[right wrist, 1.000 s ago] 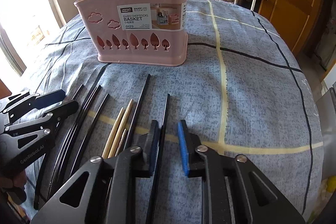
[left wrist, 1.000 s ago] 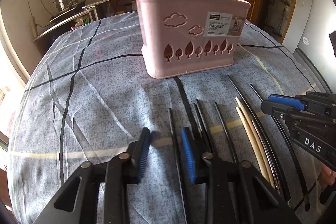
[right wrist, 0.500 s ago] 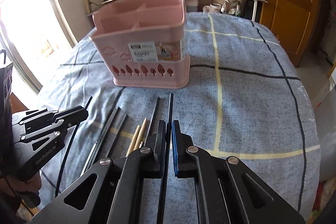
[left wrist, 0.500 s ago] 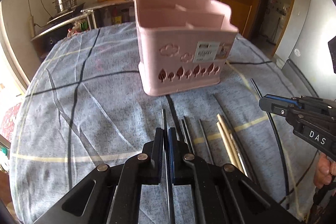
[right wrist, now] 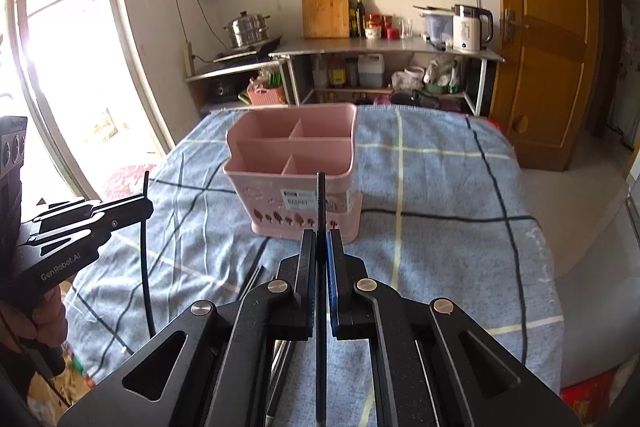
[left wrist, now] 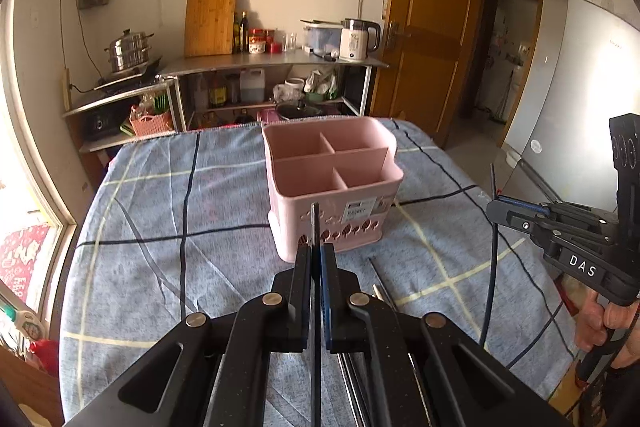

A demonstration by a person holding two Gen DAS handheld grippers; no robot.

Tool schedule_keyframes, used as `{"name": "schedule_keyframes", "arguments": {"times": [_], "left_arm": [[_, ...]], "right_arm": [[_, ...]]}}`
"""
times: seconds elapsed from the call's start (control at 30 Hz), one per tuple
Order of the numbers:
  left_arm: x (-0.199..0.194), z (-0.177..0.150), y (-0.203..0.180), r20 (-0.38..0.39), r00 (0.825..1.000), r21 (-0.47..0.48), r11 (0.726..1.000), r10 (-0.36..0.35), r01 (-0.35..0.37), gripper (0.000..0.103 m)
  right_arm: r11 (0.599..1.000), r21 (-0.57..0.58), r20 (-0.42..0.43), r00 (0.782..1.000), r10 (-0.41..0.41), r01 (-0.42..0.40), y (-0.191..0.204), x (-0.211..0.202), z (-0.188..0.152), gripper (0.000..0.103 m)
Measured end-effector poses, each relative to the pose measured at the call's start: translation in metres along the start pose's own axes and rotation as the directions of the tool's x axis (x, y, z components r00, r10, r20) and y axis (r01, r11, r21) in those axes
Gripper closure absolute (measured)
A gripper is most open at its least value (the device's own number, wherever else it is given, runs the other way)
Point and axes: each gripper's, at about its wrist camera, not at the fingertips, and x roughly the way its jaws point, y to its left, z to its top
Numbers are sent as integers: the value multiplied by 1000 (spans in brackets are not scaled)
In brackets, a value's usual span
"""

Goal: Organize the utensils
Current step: 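Lift both held black chopsticks and carry them over the pink basket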

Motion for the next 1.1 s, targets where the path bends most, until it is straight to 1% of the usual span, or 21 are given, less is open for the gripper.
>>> {"name": "schedule_keyframes", "arguments": {"times": [0.3,0.47,0.67,0.93,1.1], "left_arm": [[-21,19,-4,45,999,13,1000,-3,2,99],[-31,36,-5,72,997,11,1000,-17,17,99],[-34,65,-6,93,995,18,999,-28,27,99],[-34,110,4,119,992,-17,999,-38,40,99],[-34,137,12,148,989,-33,999,-28,33,99]], "right_arm": [[1000,-14,65,998,-5,6,-1,-28,15,98],[1000,-10,91,996,9,-8,0,-37,23,98],[999,-26,132,991,34,-31,7,-42,46,98],[998,-13,181,981,63,-61,10,-42,84,98],[997,-7,210,974,80,-81,14,-38,107,98]]}}
